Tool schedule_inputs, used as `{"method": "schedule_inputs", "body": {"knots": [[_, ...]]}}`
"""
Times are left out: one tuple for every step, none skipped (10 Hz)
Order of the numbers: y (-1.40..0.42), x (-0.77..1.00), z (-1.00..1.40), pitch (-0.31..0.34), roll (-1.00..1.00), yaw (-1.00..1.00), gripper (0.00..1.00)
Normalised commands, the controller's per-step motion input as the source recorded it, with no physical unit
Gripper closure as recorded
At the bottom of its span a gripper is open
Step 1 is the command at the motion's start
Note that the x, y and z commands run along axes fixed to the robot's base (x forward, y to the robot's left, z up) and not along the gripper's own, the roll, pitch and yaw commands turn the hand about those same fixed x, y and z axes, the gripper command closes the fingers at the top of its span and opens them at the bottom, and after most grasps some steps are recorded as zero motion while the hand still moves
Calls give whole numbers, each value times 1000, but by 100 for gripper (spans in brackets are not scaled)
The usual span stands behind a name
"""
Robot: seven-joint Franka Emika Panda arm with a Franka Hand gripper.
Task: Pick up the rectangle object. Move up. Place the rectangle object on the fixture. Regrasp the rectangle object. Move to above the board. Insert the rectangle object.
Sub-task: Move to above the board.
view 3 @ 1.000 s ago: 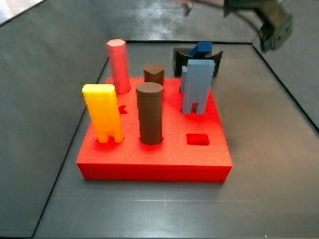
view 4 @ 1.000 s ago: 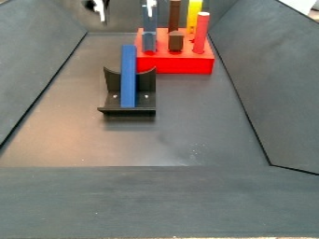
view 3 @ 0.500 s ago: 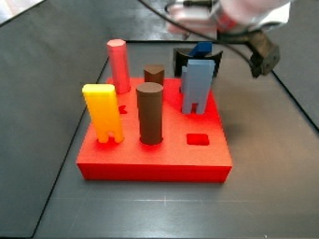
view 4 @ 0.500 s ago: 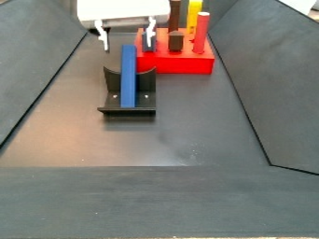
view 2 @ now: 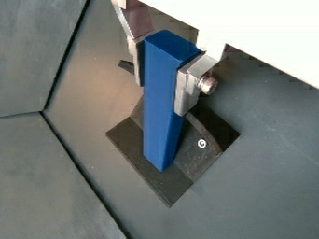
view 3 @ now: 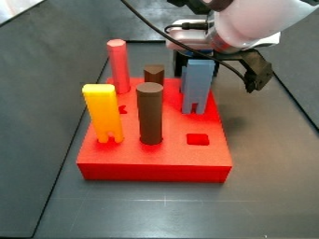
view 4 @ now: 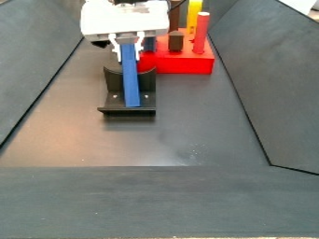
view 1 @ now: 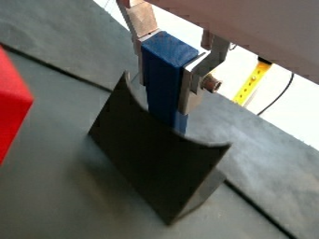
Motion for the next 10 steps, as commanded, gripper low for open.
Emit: {"method": "schedule_inputs", "body": {"knots": [[-141,-276,1000,-139,48,118,100],[-127,-270,1000,-166,19,97,100],[-107,-257,1000,-166,-30,47,100],[-104,-249,1000,-158,-35,13,100],[-100,-244,1000,-150,-32,-3,100],[-86,-234,1000,-123,-29,-35,100],[-81,-228,1000,-97,-33,-61,100],[-67,-212,1000,-58,-41,-89,100],[-61,-203,1000,-36,-49,-97,100],[-44,-183,1000,4,-58,-103,100]]}}
